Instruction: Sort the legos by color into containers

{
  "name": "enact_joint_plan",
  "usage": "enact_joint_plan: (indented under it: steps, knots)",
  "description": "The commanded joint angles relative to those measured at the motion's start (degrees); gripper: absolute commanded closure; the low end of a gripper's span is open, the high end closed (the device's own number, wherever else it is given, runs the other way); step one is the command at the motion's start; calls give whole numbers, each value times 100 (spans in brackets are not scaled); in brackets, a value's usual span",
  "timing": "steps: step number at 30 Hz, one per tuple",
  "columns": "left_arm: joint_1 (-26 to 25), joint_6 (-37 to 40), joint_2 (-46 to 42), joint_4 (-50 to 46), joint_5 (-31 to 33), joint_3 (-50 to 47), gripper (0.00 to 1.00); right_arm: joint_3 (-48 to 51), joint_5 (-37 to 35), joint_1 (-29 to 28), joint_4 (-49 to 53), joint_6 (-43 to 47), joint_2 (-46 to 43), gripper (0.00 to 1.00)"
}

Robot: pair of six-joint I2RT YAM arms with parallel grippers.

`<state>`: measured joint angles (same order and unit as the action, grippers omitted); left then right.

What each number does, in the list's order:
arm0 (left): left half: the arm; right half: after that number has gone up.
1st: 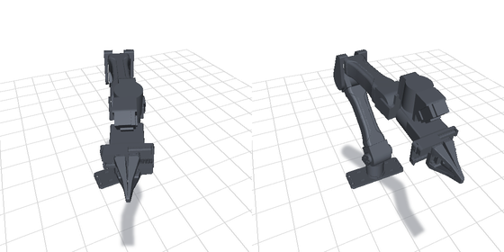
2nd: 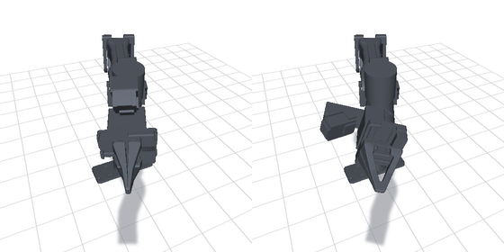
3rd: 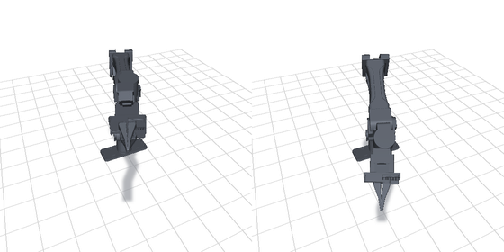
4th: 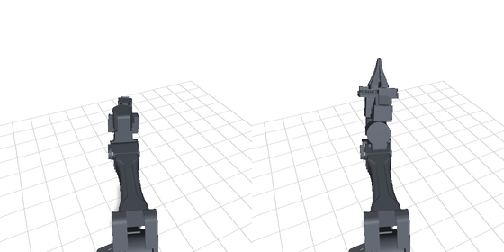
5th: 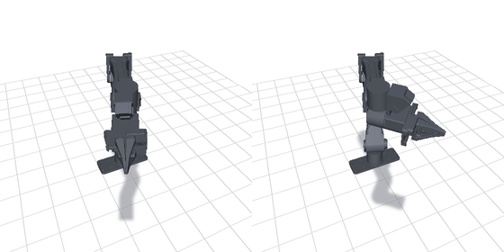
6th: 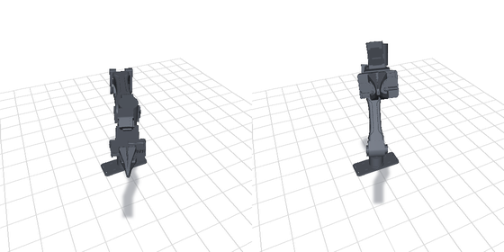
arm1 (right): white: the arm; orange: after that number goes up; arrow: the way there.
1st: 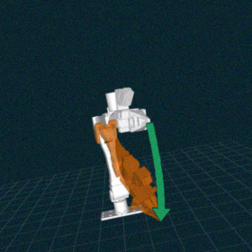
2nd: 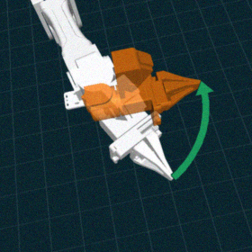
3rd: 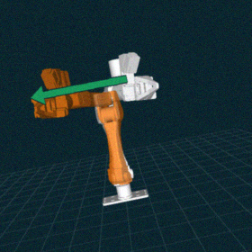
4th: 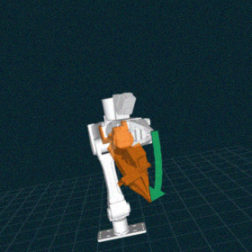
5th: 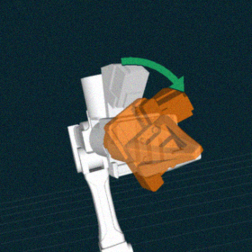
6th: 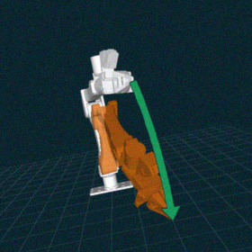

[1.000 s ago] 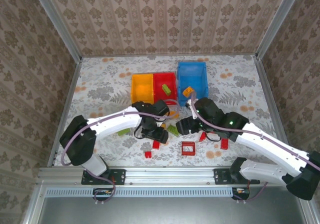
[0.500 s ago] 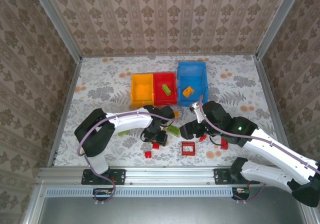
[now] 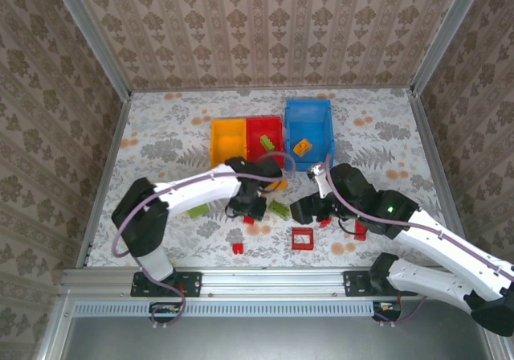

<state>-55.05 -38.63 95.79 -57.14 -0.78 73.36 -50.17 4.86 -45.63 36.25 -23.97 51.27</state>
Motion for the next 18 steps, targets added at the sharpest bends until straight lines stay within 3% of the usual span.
enact_joint_plan:
  steps: [1, 5, 8, 11, 18]
  knots:
    - [544, 346, -338, -660, 452, 758, 75, 2, -329, 14, -667, -30, 41, 18]
    - [1325, 813, 94, -623, 527, 1598, 75, 70, -742, 96, -1502, -136, 271, 17]
    - [1707, 1066, 582, -499, 794, 2165, 76, -122, -798, 214, -1821, -152, 678, 17]
    - [2105, 1117, 1071, -242, 644, 2496, 76, -395, -750, 318, -1918, -122, 1073, 17]
    - [2587, 1113, 2026, 103, 430, 2920, 75, -667, -746, 431, -1939, -71, 1382, 17]
